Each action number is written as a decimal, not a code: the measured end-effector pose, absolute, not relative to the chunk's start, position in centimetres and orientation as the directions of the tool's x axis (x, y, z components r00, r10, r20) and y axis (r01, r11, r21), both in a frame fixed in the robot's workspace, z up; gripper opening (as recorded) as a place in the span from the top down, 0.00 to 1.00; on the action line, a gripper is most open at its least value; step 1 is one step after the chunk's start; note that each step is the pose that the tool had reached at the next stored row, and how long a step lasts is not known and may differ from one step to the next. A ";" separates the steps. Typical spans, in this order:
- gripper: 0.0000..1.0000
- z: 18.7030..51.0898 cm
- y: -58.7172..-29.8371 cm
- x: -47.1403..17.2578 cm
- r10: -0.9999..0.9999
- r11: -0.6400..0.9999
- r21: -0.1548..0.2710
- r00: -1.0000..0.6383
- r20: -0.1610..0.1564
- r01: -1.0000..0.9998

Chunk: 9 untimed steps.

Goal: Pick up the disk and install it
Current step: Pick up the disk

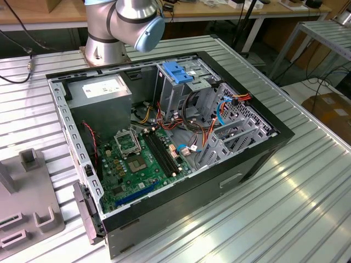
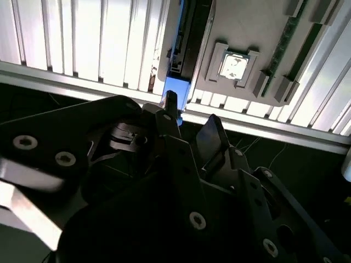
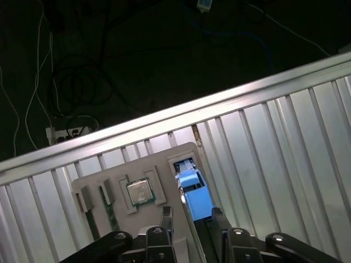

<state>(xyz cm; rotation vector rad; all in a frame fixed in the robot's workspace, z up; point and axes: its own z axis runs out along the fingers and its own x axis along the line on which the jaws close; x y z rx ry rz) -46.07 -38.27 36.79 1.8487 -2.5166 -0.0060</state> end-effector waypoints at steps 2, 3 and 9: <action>0.55 36.6 -38.3 -46.1 -0.959 0.283 0.013 -0.283 0.013 -0.959; 0.55 36.5 -38.3 -46.1 -0.963 0.270 0.012 -0.270 0.012 -0.963; 0.55 35.8 -38.3 -46.1 -0.983 0.182 0.010 -0.182 0.012 -0.983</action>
